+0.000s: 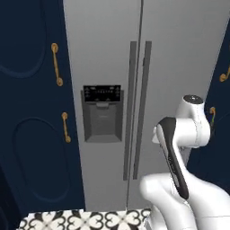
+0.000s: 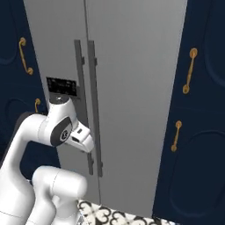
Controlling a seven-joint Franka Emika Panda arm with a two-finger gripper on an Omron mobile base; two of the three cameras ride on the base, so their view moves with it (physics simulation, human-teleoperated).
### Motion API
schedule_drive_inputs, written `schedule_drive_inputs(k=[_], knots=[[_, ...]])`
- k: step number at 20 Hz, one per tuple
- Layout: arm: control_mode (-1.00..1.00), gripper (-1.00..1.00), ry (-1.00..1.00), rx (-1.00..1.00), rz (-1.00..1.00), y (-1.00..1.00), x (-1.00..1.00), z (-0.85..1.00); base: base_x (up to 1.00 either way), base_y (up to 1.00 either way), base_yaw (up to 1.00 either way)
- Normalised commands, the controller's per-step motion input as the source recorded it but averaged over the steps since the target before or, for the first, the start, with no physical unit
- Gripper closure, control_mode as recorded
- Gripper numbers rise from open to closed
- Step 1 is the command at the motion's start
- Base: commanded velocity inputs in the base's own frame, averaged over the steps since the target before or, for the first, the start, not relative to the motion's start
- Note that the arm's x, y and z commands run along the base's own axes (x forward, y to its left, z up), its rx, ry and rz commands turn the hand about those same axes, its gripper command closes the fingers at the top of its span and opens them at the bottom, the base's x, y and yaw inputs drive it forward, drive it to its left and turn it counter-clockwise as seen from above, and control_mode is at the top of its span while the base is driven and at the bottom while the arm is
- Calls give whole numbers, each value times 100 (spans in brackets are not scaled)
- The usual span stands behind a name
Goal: Grab a lemon wedge from the fridge and one ice cube from the ice bowl, and put them in the glass of lemonade.
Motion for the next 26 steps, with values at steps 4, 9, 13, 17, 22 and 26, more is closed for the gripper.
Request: schedule_drive_inputs(k=[4, 9, 13, 17, 22, 26], knots=[[100, -100, 0, 0, 0, 0, 0, 0, 37, 1, -7], [100, -100, 0, 0, 0, 0, 0, 0, 34, 71, -19], [100, -100, 0, 0, 0, 0, 0, 0, -2, 59, -2], [100, -100, 0, 0, 0, 0, 0, 0, -67, 0, 0], [100, -100, 0, 0, 0, 0, 0, 0, -20, -25, -3], [100, -100, 0, 0, 0, 0, 0, 0, 32, -36, -2]])
